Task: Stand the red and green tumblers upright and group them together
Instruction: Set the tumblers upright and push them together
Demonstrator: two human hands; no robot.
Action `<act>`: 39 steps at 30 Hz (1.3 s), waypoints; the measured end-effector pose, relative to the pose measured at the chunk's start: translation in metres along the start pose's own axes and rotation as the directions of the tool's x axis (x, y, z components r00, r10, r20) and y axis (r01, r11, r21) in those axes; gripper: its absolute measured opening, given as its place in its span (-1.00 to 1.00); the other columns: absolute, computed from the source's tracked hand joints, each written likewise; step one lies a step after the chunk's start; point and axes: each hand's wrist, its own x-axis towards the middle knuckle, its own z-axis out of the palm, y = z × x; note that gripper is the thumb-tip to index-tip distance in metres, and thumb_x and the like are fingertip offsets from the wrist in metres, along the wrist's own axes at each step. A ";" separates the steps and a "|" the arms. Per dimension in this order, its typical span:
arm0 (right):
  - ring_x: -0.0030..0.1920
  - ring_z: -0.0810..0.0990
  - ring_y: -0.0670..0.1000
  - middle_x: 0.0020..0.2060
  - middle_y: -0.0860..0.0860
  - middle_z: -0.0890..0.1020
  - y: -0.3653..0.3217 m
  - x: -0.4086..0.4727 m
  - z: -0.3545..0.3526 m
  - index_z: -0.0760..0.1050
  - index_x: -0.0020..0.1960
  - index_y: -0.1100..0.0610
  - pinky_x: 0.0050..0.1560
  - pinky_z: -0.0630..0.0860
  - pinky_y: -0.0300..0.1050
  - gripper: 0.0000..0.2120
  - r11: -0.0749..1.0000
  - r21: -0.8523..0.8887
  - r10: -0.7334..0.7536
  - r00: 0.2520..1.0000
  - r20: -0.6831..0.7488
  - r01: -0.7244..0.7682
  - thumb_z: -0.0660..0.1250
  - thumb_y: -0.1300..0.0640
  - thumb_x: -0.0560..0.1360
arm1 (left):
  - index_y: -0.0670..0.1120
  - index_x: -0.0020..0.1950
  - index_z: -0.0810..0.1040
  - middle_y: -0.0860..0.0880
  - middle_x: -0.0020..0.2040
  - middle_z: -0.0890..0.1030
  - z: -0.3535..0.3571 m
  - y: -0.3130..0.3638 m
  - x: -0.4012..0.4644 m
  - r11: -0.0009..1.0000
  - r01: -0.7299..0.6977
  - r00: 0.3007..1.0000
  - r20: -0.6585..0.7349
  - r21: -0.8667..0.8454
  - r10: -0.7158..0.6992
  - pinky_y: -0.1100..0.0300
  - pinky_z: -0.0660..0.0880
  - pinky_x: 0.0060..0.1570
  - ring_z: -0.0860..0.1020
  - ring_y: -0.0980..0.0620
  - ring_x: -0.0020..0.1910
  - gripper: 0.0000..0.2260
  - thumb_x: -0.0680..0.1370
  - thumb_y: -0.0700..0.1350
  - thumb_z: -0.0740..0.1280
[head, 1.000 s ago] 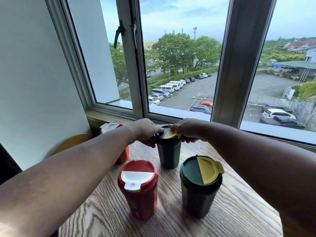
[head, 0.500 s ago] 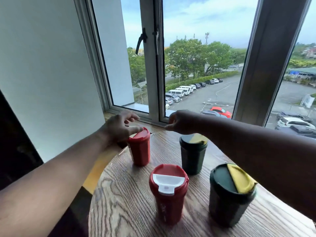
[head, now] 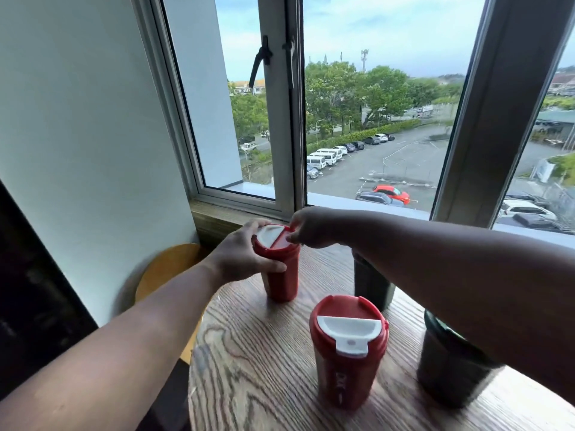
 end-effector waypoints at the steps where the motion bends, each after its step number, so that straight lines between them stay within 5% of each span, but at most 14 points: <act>1: 0.03 0.64 0.14 0.00 0.15 0.69 0.004 -0.004 -0.002 0.62 0.13 0.23 0.10 0.57 0.01 -0.68 0.999 0.032 0.007 1.000 0.000 -0.007 0.29 0.01 0.57 | 0.08 0.43 0.31 0.04 0.22 0.54 0.003 0.001 0.000 1.000 -0.013 1.000 0.007 0.003 0.013 0.10 0.52 0.23 0.54 0.00 0.22 -0.12 0.22 0.04 0.68; 12: -0.11 0.60 -0.04 -0.04 -0.03 0.70 0.048 -0.059 -0.018 0.61 0.15 0.05 -0.13 0.48 -0.20 -0.71 0.992 0.121 0.038 0.999 -0.018 -0.036 0.40 -0.08 0.51 | 0.13 0.32 0.34 0.04 0.16 0.59 0.041 0.034 -0.006 0.989 -0.137 0.990 0.041 0.053 0.135 0.03 0.59 0.16 0.59 0.05 0.13 -0.11 0.09 0.28 0.64; 22: 0.01 0.58 0.00 0.04 -0.04 0.65 0.052 -0.072 -0.019 0.57 0.19 0.02 0.04 0.55 -0.07 -0.68 0.999 0.032 0.021 1.000 -0.022 -0.020 0.40 -0.10 0.50 | 0.15 0.35 0.30 0.03 0.21 0.56 0.048 0.041 -0.012 0.983 -0.163 0.985 0.069 0.088 0.157 0.02 0.57 0.21 0.57 0.04 0.18 -0.06 0.08 0.33 0.63; 27: 0.26 0.52 0.10 0.29 0.06 0.55 0.066 -0.090 -0.029 0.47 0.35 0.07 0.24 0.48 -0.02 -0.48 1.000 -0.025 0.011 0.993 -0.114 -0.014 0.44 -0.08 0.46 | 0.18 0.45 0.25 0.02 0.33 0.51 0.045 0.045 -0.015 0.968 -0.203 0.974 0.129 0.149 0.185 0.04 0.49 0.32 0.53 0.02 0.27 -0.03 0.14 0.27 0.64; 32: 0.26 0.48 0.16 0.34 0.13 0.46 0.091 -0.107 -0.033 0.31 0.44 0.09 0.25 0.48 0.02 -0.13 0.963 -0.007 0.269 0.963 -0.011 -0.269 0.53 -0.25 0.27 | 0.16 0.54 0.22 0.06 0.45 0.42 0.034 0.054 -0.012 0.949 -0.233 0.963 0.187 0.213 0.195 -0.01 0.43 0.38 0.41 0.04 0.40 0.03 0.17 0.24 0.64; 39: 0.09 0.51 0.10 0.19 0.10 0.56 0.090 -0.100 -0.020 0.37 0.34 0.13 0.04 0.48 -0.09 -0.14 0.955 0.030 0.294 0.955 0.045 -0.295 0.54 -0.30 0.23 | 0.10 0.53 0.30 0.08 0.50 0.36 0.032 0.065 -0.007 0.897 -0.287 0.948 0.237 0.337 0.214 0.23 0.33 0.35 0.32 0.19 0.35 -0.07 0.25 0.14 0.65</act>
